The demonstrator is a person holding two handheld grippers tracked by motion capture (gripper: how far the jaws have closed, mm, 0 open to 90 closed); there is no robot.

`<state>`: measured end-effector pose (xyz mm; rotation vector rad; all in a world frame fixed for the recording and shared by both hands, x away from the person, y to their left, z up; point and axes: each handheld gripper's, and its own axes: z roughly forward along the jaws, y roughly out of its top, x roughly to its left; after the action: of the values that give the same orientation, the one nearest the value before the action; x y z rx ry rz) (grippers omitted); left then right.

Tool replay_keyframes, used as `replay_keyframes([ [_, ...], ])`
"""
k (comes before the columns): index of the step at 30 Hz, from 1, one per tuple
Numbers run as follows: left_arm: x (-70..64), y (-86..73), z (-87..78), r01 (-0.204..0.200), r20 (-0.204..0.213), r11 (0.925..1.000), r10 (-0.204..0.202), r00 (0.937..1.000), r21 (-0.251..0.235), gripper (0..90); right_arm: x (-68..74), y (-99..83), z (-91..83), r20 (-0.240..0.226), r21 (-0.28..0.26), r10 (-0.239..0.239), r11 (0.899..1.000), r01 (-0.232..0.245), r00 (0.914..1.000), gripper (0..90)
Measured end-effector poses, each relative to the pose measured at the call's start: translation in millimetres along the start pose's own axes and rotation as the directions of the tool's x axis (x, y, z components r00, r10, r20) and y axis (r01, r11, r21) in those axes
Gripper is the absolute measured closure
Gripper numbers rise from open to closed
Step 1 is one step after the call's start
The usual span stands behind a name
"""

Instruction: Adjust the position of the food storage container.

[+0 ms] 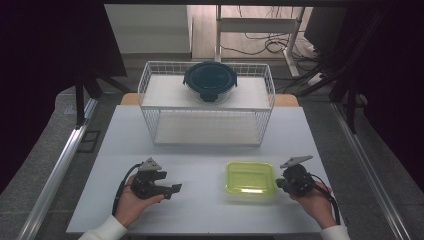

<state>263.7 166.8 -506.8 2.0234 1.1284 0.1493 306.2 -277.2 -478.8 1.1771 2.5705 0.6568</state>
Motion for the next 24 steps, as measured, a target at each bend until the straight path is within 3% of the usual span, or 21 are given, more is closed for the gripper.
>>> replay_keyframes([
  [24, 3.4, -0.2, -1.5, 0.005, -0.007, 1.0, -0.005, 1.0, 0.003, 22.6, 37.1, 27.8, 24.5, -0.02, -0.003, -0.091, 0.996, 0.091, 0.9957, 88.8],
])
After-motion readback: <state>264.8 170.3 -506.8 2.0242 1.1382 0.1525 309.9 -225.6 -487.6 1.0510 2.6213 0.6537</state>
